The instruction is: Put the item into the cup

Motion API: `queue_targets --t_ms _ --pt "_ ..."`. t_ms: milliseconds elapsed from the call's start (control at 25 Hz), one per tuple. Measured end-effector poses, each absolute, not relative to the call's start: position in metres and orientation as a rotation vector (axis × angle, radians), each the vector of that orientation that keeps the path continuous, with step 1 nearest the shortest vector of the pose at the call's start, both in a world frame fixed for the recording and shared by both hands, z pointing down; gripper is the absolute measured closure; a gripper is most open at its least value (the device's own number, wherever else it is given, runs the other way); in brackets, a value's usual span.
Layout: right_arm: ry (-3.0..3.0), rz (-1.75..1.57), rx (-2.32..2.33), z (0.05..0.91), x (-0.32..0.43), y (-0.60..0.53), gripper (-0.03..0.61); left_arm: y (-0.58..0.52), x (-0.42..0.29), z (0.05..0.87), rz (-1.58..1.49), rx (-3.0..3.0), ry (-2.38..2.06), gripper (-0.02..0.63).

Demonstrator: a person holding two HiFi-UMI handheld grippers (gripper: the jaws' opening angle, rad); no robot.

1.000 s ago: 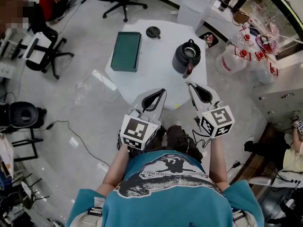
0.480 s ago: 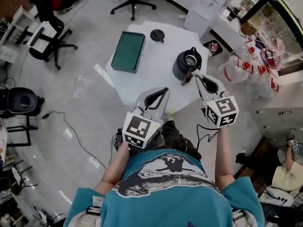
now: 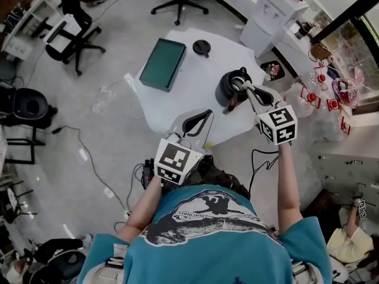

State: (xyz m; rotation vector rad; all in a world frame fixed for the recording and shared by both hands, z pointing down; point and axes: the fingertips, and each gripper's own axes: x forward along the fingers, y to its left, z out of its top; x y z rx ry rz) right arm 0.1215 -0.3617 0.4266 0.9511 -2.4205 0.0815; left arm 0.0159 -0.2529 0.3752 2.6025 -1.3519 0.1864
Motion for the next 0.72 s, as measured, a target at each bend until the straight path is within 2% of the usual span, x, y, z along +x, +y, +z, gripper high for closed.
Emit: queue_targets --t_ms 720 --pt "-2.091 -0.209 0.526 0.5 0.112 -0.407 0.552 -0.265 0.008 0.385 0.168 2.469 -1.534 0.595"
